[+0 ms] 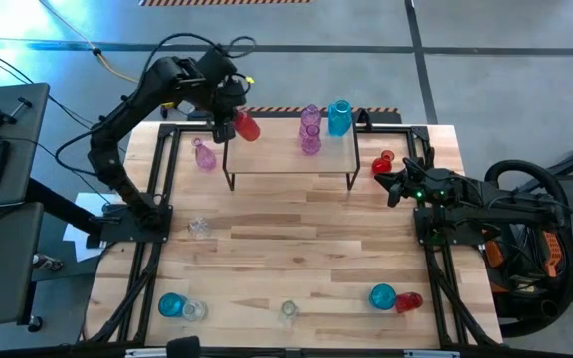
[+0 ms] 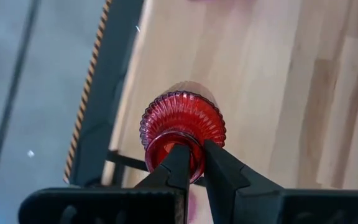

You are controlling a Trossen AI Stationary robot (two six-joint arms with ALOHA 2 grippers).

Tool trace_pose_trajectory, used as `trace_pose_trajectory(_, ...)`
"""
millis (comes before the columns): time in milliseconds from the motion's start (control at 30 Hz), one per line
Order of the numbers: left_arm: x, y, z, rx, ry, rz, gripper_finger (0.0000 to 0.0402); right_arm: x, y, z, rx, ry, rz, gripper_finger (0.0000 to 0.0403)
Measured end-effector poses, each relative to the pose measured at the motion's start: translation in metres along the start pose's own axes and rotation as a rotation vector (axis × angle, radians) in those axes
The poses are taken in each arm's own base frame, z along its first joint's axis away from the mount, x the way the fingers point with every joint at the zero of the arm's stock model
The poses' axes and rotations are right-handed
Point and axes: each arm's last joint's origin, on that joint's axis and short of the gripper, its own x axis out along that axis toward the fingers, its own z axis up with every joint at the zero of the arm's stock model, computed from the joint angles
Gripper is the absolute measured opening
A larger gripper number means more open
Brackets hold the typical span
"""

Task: Sort vases onto shelf
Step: Put the left red vase on the shelf

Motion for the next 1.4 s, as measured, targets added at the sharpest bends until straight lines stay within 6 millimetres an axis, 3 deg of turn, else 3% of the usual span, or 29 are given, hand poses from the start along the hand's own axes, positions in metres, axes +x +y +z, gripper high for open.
trace_pose_trajectory(500,0.028,0.009,0.003,-0.039,0.11,-0.017,0.0021,0.0,0.001,-0.001,0.0,0.032,0.041,0.0062)
trace_pose_trajectory(1400,0.028,0.017,0.001,-0.087,0.104,0.016,0.0021,0.0,0.001,-0.001,-0.006,0.033,0.04,0.0062)
